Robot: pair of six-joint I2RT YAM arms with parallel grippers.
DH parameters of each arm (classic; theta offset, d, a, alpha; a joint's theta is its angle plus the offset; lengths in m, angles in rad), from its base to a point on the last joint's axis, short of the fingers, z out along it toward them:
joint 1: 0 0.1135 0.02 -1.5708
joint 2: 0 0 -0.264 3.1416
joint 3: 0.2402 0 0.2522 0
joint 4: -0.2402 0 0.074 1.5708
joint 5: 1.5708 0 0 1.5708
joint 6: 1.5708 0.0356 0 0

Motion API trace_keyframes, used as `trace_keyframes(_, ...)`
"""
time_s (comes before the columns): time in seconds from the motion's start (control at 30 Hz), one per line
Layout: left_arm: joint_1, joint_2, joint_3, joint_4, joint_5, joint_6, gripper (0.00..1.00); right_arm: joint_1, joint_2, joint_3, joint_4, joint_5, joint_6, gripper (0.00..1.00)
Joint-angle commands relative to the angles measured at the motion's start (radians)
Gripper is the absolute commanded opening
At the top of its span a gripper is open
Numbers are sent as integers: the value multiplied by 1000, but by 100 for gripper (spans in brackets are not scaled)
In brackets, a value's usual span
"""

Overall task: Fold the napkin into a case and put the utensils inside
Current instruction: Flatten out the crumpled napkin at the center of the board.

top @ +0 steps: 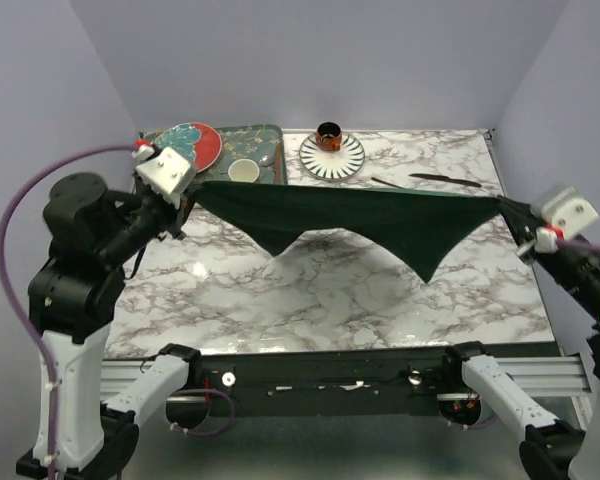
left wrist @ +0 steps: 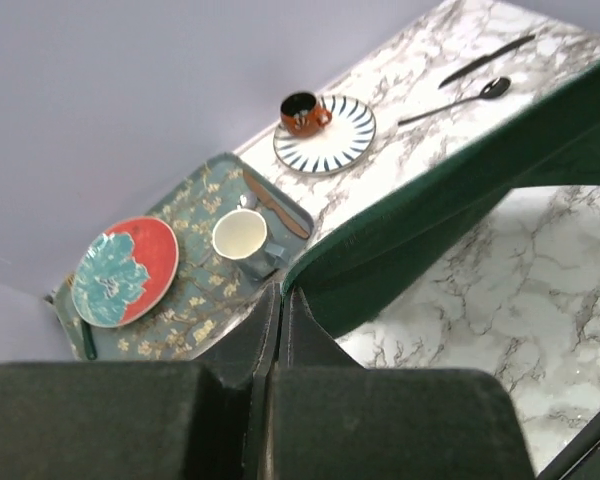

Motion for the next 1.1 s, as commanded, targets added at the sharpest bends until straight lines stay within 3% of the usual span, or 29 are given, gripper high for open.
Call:
trace_keyframes(0.0, -3, -150, -15, -7, 87, 24, 0, 3, -145, -9, -100, -139, -51, 1)
trace_keyframes(0.17, -3, -288, -3, 12, 178, 5, 0, 0, -206, 90, -197, -251, -21, 1)
trace_keyframes(0.3, -3, -328, 31, -16, 148, -21, 0, -16, -234, 118, -240, -296, 17, 1)
trace_keyframes(0.47, 0, -299, 58, -17, 106, -52, 0, -41, -229, 61, -176, -201, 74, 1)
trace_keyframes(0.63, 0, -214, -76, -7, 11, -8, 0, -41, -133, -87, -38, 95, 134, 1)
trace_keyframes(0.83, 0, -79, -351, 140, -80, 2, 0, -41, -68, -430, 169, 125, 118, 1)
trace_keyframes(1.07, -2, 155, -544, 381, -113, 35, 0, -41, 149, -655, 369, 157, 77, 1)
